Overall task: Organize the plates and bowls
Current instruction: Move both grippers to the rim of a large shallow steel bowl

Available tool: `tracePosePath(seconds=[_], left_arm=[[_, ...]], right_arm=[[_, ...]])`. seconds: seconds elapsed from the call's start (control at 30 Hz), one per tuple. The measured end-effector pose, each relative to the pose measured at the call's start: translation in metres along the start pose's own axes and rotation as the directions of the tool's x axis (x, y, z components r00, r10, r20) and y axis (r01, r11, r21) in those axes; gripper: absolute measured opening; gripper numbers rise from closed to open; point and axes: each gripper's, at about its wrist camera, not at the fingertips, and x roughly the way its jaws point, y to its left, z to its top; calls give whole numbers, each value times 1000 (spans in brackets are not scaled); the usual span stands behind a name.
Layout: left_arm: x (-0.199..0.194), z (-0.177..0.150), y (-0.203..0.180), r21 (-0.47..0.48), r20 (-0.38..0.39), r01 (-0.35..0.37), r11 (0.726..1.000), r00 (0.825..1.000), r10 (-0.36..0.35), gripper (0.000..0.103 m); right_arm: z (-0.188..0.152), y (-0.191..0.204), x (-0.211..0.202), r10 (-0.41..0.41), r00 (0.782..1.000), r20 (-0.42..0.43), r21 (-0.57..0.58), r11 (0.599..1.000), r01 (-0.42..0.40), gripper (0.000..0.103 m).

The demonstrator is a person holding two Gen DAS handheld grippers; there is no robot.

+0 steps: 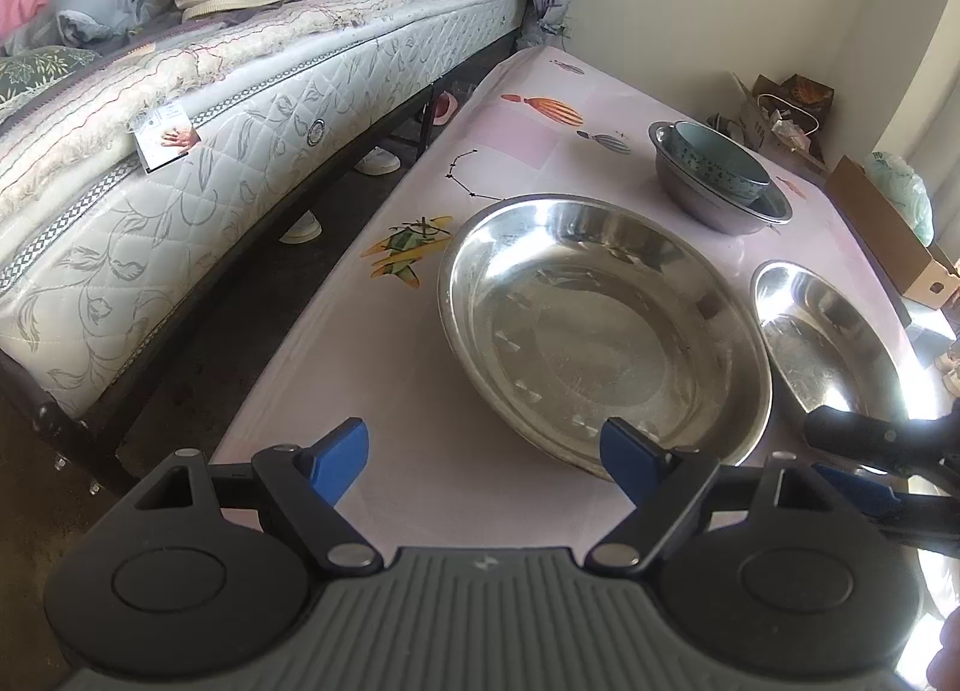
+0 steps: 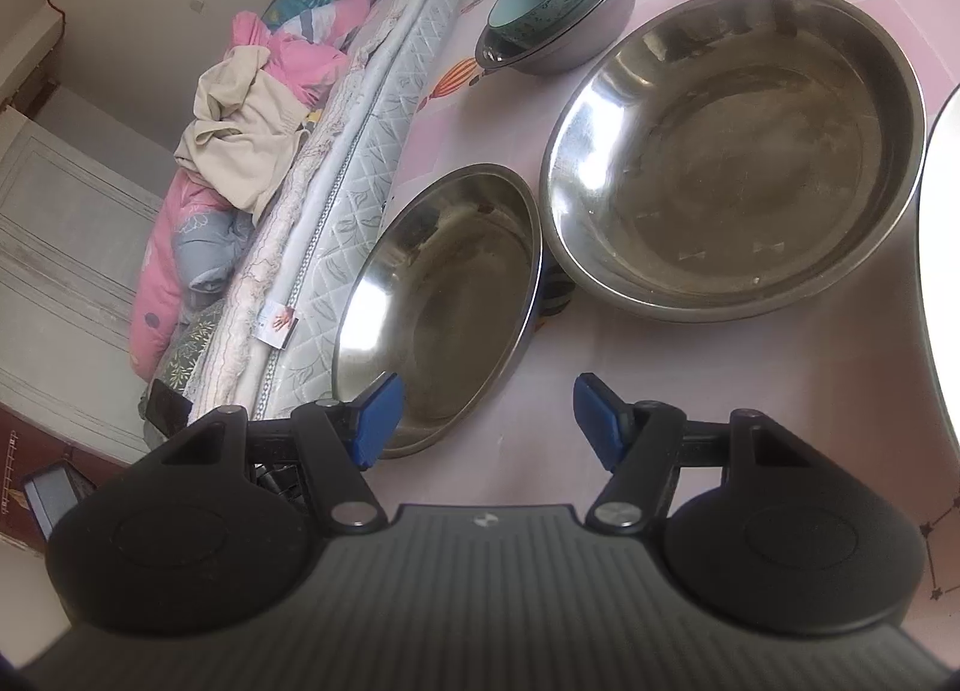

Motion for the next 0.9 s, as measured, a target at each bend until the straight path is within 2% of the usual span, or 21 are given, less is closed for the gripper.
tracePosePath(seconds=[0.23,0.43,0.8,0.9], left_arm=[[8,6,3,-12,16,10,1000,1000,-9,82],[16,12,9,-29,11,20,999,1000,-20,70],[29,17,7,-25,-10,20,999,1000,-21,50],[31,18,5,-18,-13,16,1000,1000,-16,40]], right_arm=[[-3,8,22,-44,999,22,-33,998,45,63],[1,7,32,-55,997,54,-20,998,56,59],[2,0,43,-64,995,77,-4,998,64,39],[3,-1,45,-66,994,83,-4,998,66,36]])
